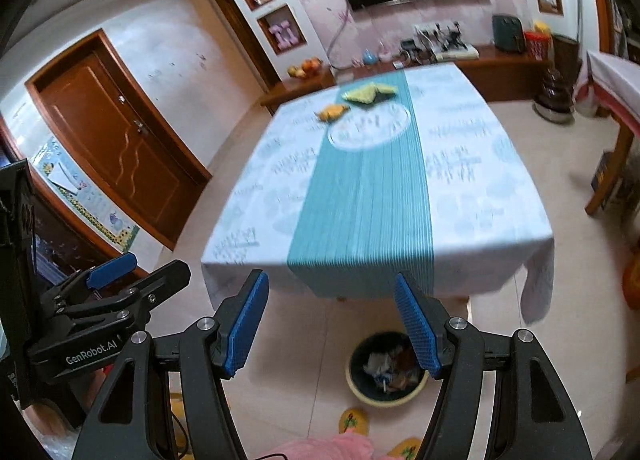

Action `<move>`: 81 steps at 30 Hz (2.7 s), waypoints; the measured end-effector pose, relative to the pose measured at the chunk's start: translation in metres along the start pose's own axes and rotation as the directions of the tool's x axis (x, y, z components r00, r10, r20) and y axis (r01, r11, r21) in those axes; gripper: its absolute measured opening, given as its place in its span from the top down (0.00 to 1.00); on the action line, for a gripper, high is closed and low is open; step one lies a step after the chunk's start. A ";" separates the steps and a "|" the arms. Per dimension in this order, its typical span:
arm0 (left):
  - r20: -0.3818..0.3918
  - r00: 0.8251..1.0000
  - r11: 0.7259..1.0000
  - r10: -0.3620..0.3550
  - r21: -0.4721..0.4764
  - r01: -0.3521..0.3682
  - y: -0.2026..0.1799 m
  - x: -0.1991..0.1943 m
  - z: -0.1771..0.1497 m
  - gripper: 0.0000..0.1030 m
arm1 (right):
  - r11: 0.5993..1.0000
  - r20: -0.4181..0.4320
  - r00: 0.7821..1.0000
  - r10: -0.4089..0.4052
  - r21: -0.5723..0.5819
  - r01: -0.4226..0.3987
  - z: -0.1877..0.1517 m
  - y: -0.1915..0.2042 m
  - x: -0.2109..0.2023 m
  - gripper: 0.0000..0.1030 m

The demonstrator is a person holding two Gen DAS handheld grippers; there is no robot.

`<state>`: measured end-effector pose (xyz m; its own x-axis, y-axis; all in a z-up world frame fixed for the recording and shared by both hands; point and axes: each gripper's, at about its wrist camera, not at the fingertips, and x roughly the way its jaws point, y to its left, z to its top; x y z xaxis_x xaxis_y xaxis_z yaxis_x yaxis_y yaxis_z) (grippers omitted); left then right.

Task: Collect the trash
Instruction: 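Raise both tools back toward the table, then grasp the orange packet with the left tool while the right grasps the yellow printed packet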

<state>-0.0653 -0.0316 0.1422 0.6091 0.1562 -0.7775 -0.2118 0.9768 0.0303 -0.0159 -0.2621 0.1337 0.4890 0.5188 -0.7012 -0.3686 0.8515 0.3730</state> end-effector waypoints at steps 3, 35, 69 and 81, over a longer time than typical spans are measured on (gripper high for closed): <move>0.034 0.999 1.000 0.009 0.011 -0.009 0.000 -0.004 0.015 0.09 | 1.000 0.034 0.999 0.006 -0.022 -0.005 0.019 0.004 -0.003 0.36; -0.156 0.969 0.960 -0.190 0.178 0.217 0.095 0.334 0.359 0.09 | 0.961 0.045 0.975 -0.216 0.187 0.204 0.328 -0.023 0.289 0.34; -0.422 0.896 0.959 -0.134 0.171 0.224 0.028 0.654 0.377 0.19 | 0.959 -0.097 0.962 -0.254 0.103 0.263 0.421 -0.121 0.542 0.20; -0.400 0.890 0.961 -0.220 0.070 0.269 0.056 0.647 0.387 0.87 | 0.965 -0.153 0.955 -0.255 -0.101 0.242 0.443 -0.113 0.607 0.10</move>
<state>0.6124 0.1808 -0.1163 0.2826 -0.1343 -0.9498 0.0135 0.9906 -0.1360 0.6726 -0.0097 -0.0655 0.4399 0.2662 -0.8577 -0.3174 0.9395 0.1288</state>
